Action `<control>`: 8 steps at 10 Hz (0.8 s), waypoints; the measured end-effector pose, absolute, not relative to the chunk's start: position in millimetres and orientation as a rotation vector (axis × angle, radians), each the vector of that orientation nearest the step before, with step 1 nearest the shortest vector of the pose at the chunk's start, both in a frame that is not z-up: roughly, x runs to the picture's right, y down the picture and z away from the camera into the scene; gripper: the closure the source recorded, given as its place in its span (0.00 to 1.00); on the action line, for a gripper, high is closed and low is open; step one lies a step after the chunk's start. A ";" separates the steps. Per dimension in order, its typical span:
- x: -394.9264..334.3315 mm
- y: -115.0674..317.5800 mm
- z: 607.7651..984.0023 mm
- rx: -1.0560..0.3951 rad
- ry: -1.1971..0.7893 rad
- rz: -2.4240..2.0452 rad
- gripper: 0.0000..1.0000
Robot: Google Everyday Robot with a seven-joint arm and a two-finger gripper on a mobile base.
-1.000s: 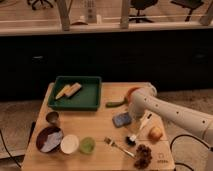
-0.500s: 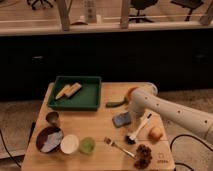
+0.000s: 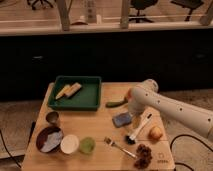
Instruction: Place sponge in tray
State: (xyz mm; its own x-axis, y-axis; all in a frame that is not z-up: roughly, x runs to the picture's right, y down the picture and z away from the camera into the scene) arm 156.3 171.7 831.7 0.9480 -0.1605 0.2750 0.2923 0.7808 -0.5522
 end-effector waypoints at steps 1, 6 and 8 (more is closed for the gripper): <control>155.4 172.6 833.7 -0.634 -0.224 -0.255 0.20; 147.2 175.6 849.7 -0.644 -0.262 -0.285 0.20; 145.8 178.6 853.1 -0.654 -0.274 -0.290 0.23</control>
